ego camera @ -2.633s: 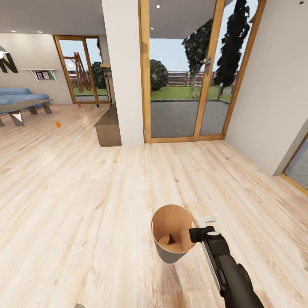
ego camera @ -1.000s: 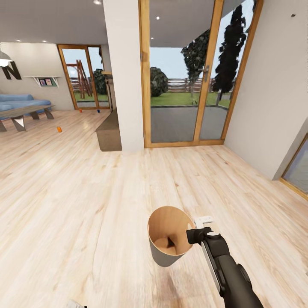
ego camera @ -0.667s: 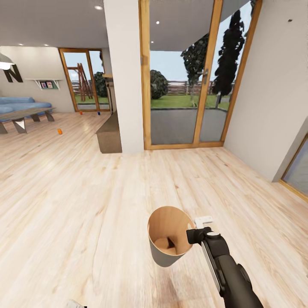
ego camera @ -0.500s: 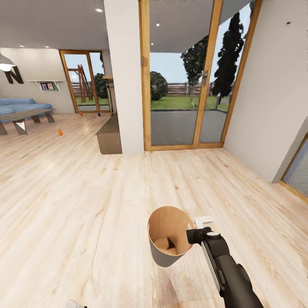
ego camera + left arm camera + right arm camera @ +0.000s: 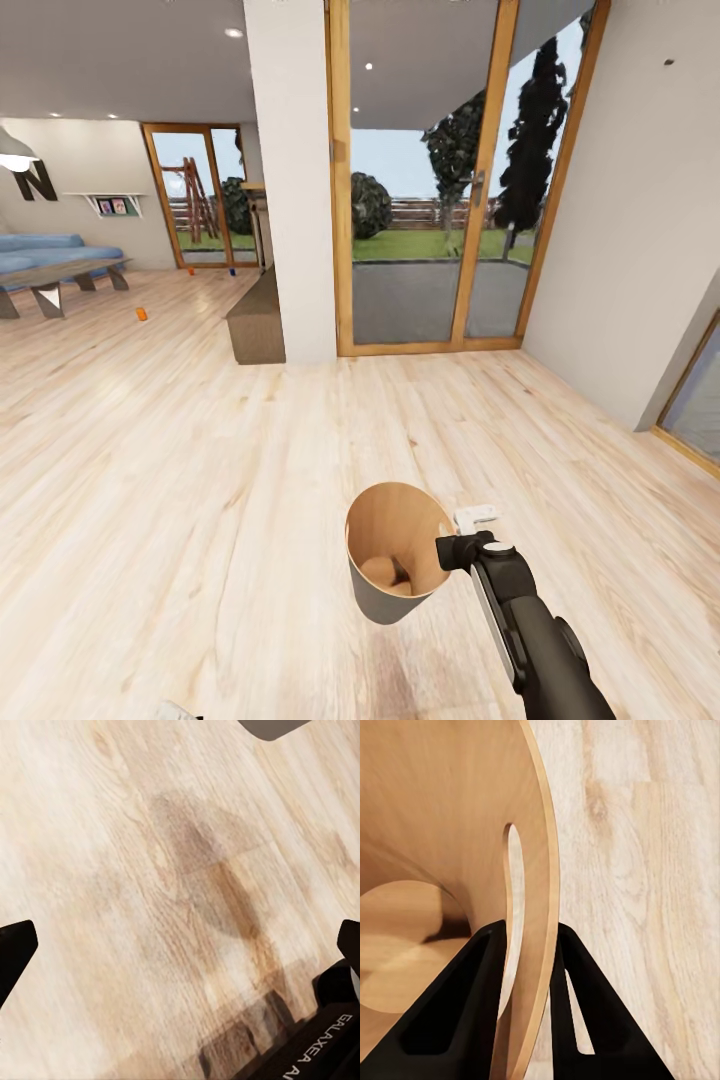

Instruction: Put the three can of soda from the living room inside the tash can in the kitchen.

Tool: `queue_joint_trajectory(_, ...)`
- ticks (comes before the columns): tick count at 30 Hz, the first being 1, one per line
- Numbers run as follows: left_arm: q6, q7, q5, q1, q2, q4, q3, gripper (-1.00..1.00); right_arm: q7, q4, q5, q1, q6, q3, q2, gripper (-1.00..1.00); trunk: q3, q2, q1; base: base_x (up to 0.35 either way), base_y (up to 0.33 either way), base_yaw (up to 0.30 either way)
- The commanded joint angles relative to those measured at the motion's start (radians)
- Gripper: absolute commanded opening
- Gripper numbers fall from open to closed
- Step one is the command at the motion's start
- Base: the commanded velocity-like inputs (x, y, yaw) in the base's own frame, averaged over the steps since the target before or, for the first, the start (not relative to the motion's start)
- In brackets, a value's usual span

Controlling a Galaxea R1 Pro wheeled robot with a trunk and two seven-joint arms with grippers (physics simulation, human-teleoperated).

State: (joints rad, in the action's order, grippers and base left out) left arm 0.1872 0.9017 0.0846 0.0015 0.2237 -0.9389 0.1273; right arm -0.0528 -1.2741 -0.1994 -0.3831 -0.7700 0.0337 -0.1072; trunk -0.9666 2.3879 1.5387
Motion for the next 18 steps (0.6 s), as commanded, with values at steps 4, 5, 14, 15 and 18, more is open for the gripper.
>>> queue_joint_trajectory(4, 0.000, 0.000, -0.001, 0.000, 0.000, 0.000, 0.000, 1.00, -0.003, -0.001, 0.011, 0.000, 0.000, 0.000, 0.000, -1.00, 0.000, 0.000, 0.000, 0.000, 0.000, -0.008)
queue_joint_trajectory(5, 0.000, 0.000, -0.002, 0.000, 0.000, 0.000, 0.000, 1.00, -0.003, -0.001, 0.011, 0.000, 0.000, 0.000, 0.000, -1.00, 0.000, 0.000, 0.000, 0.000, 0.000, 0.014)
queue_joint_trajectory(14, 0.000, -0.001, -0.003, 0.000, 0.000, 0.000, -0.001, 1.00, -0.003, 0.005, 0.011, 0.000, 0.001, 0.001, 0.000, -1.00, 0.000, 0.000, 0.000, 0.000, 0.000, 0.206)
queue_joint_trajectory(15, 0.000, -0.001, -0.003, 0.000, 0.000, 0.000, -0.002, 1.00, -0.003, 0.006, 0.011, 0.000, 0.002, 0.001, 0.000, -1.00, 0.000, 0.000, 0.000, 0.000, 0.000, 0.275)
queue_joint_trajectory(18, 0.000, -0.001, -0.003, 0.000, -0.001, 0.000, -0.002, 1.00, -0.003, 0.007, 0.011, 0.000, 0.003, 0.002, 0.000, -1.00, 0.000, 0.000, 0.000, 0.000, 0.000, 0.277)
